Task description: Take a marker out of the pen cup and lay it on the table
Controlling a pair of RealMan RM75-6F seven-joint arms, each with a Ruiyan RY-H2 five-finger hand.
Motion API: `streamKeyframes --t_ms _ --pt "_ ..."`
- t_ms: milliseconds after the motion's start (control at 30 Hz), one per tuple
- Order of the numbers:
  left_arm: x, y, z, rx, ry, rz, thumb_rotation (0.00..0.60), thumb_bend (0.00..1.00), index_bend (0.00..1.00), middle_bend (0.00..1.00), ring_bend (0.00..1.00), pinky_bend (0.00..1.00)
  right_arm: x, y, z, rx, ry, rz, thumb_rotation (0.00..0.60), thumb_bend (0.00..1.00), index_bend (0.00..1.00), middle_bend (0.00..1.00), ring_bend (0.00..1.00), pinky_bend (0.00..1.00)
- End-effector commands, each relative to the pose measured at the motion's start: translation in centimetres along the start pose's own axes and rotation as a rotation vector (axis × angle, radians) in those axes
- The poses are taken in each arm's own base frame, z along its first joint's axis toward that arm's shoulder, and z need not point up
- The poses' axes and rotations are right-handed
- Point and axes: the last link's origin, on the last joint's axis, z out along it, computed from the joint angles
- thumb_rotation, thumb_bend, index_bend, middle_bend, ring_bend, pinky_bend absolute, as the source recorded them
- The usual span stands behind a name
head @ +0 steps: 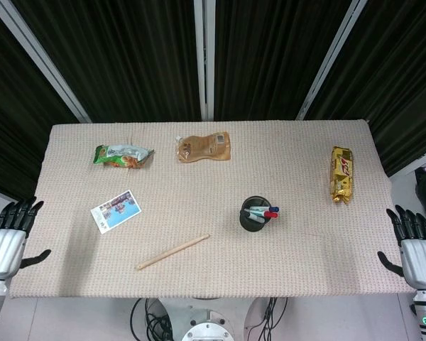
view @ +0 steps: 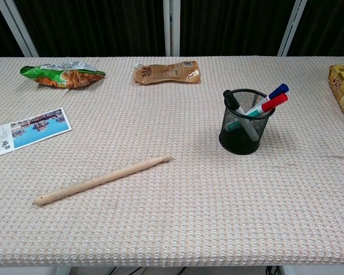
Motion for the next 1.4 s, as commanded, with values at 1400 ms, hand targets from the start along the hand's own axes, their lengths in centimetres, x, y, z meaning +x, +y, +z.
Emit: streamKeyframes --t_ms 1400 --pt "-0.4 -0.9 0.6 0.017 -0.05 -0.041 0.6 0.11 0.03 0.0 0.0 0.0 1.1 -26.5 12.1 0.383 -0.386 0.247 0.6 0.19 0.11 0.0 0.0 0.0"
